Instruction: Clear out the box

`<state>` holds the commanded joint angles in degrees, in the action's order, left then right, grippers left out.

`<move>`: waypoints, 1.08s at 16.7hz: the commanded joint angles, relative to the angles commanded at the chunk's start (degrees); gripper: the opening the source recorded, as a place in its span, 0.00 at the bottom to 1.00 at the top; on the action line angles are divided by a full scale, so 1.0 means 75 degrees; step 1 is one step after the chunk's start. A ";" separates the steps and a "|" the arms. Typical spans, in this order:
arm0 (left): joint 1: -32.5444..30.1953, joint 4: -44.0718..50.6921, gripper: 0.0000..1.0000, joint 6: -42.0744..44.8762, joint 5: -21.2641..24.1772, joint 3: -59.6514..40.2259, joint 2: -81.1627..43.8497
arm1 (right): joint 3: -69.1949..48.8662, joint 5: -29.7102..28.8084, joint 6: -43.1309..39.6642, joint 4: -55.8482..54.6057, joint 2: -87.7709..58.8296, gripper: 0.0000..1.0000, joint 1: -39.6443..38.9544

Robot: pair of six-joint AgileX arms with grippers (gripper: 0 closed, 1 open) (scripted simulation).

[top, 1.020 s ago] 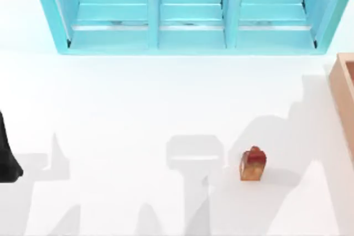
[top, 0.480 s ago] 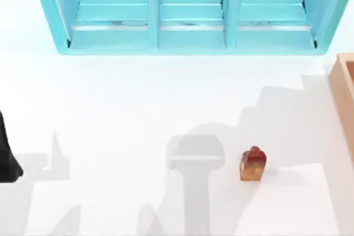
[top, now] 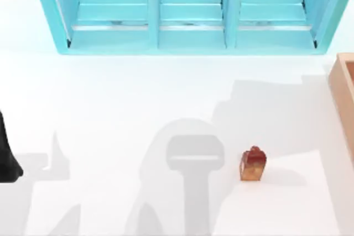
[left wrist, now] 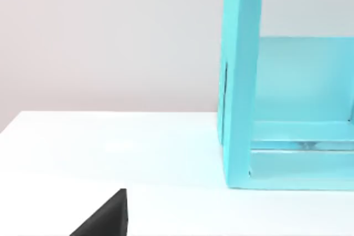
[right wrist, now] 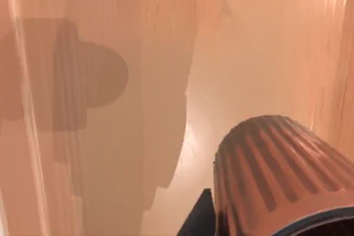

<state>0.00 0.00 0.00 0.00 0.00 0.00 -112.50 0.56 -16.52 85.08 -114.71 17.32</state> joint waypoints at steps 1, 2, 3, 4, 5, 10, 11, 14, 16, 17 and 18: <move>0.0000 0.0000 1.00 0.0000 0.0000 0.0000 0.0000 | -0.0066 0.0025 0.0329 -0.0148 -0.0028 0.00 -0.0327; 0.0000 0.0000 1.00 0.0000 0.0000 0.0000 0.0000 | -0.0128 0.0035 0.0746 -0.0306 -0.0081 0.00 -0.0744; 0.0000 0.0000 1.00 0.0000 0.0000 0.0000 0.0000 | -0.0176 0.0029 0.1223 -0.0464 -0.0154 0.00 -0.1225; 0.0000 0.0000 1.00 0.0000 0.0000 0.0000 0.0000 | -0.0204 0.0005 0.1749 -0.0616 -0.0254 0.00 -0.1759; 0.0000 0.0000 1.00 0.0000 0.0000 0.0000 0.0000 | -0.0209 -0.0034 0.2301 -0.0758 -0.0383 0.00 -0.2322; 0.0000 0.0000 1.00 0.0000 0.0000 0.0000 0.0000 | -0.0044 -0.0267 0.4827 -0.1369 -0.1169 0.00 -0.4922; 0.0000 0.0000 1.00 0.0000 0.0000 0.0000 0.0000 | -0.0007 -0.0289 0.5177 -0.1475 -0.1301 0.00 -0.5268; 0.0000 0.0000 1.00 0.0000 0.0000 0.0000 0.0000 | 0.0087 -0.0282 0.5786 -0.1731 -0.1602 0.00 -0.5863; 0.0000 0.0000 1.00 0.0000 0.0000 0.0000 0.0000 | 0.0129 -0.0257 0.5951 -0.1812 -0.1697 0.00 -0.5949; 0.0000 0.0000 1.00 0.0000 0.0000 0.0000 0.0000 | 0.0135 -0.0254 0.5966 -0.1821 -0.1706 0.00 -0.5949; 0.0000 0.0000 1.00 0.0000 0.0000 0.0000 0.0000 | 0.0135 -0.0254 0.5966 -0.1821 -0.1706 0.00 -0.5949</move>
<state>0.00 0.00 0.00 0.00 0.00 0.00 -111.48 -1.34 28.22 71.43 -127.51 -27.30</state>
